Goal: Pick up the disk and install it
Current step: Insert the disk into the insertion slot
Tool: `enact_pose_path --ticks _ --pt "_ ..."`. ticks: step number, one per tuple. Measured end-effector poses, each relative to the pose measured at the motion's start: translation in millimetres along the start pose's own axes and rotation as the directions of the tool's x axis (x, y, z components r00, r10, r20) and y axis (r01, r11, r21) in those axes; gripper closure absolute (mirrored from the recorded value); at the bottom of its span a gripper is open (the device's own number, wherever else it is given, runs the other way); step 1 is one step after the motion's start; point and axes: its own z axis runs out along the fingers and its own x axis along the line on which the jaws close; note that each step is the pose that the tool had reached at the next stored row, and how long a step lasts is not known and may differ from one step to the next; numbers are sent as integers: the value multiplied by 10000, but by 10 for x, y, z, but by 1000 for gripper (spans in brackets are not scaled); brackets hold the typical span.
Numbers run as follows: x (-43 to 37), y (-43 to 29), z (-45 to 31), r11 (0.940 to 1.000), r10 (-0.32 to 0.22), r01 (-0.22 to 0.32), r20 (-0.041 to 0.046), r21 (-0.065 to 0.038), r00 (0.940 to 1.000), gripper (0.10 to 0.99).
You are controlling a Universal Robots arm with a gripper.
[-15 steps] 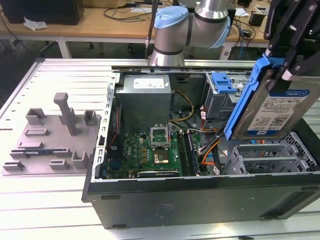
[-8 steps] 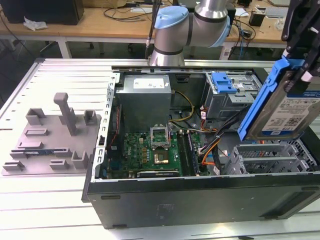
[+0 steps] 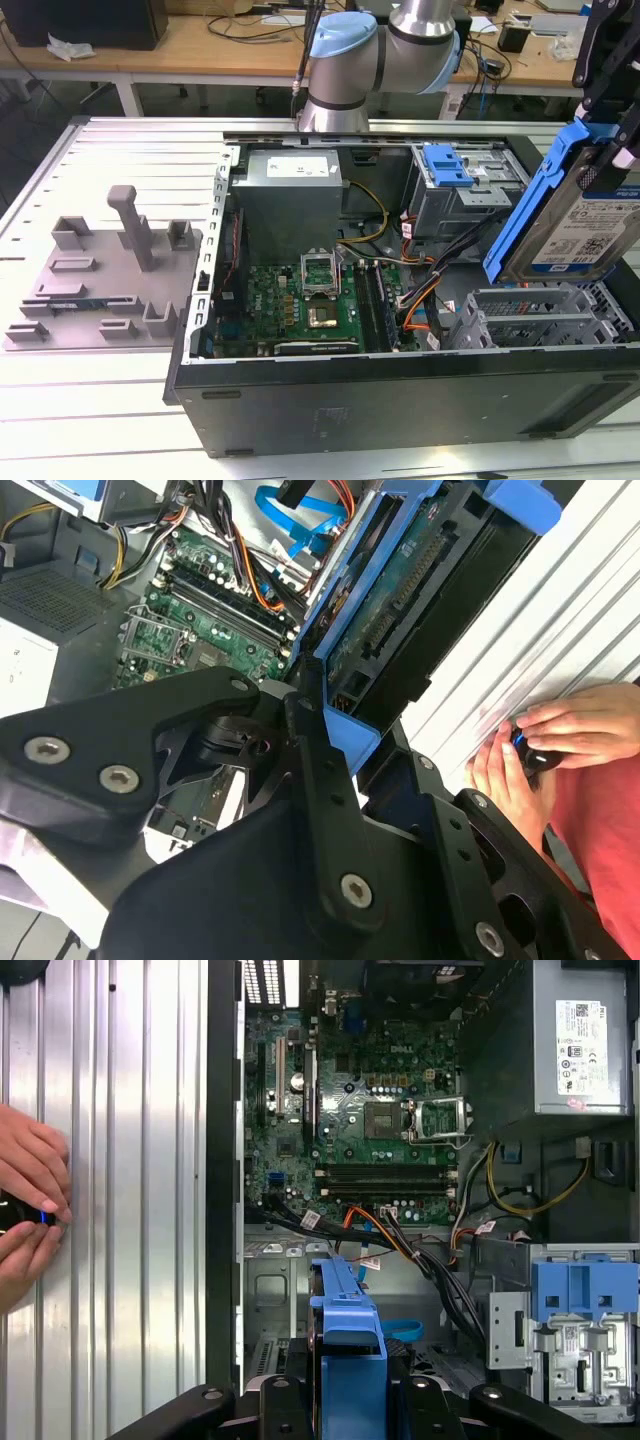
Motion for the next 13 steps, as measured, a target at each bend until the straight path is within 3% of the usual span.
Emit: enact_pose_path --ticks 13 --pt "1 -11 28 10000 -17 17 -1 0 10000 722"
